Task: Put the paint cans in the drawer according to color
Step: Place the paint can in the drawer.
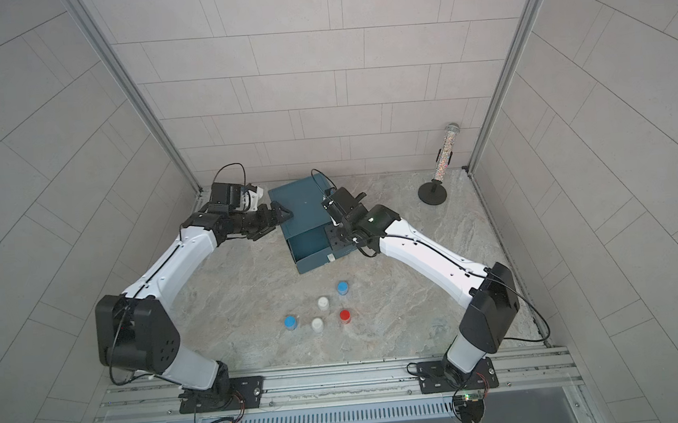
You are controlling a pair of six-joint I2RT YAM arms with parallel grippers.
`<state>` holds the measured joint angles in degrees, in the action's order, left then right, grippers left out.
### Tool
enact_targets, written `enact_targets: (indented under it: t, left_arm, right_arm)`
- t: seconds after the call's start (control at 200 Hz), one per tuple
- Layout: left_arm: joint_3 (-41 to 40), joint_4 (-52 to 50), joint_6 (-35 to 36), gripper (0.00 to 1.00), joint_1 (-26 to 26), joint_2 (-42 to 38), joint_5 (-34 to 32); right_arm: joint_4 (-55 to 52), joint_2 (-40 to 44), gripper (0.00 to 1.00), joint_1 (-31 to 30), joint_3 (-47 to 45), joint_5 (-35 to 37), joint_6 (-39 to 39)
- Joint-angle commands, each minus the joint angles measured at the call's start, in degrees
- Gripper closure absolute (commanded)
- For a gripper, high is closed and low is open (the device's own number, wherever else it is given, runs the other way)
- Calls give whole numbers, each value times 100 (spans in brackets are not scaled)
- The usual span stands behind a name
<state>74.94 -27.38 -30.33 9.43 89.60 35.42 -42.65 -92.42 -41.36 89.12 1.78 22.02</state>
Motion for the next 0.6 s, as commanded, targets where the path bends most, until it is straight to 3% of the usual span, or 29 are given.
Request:
enact_targets:
  t: [0.0, 0.225, 0.355, 0.595]
  left_arm:
    - [-32, -286, -7, 7, 15, 101, -37]
    - [-31, -286, -4, 7, 20, 92, -36]
    - [-31, -285, -7, 7, 15, 110, -35]
    - [-33, -286, 1, 7, 15, 117, -54]
  right_arm:
    - [-41, -120, 90, -38, 26, 148, -213]
    - [-18, -171, 87, -47, -70, 160, -225]
    - [-17, -137, 64, -45, -64, 241, -172]
    - [-192, -21, 47, -49, 176, 330, -146]
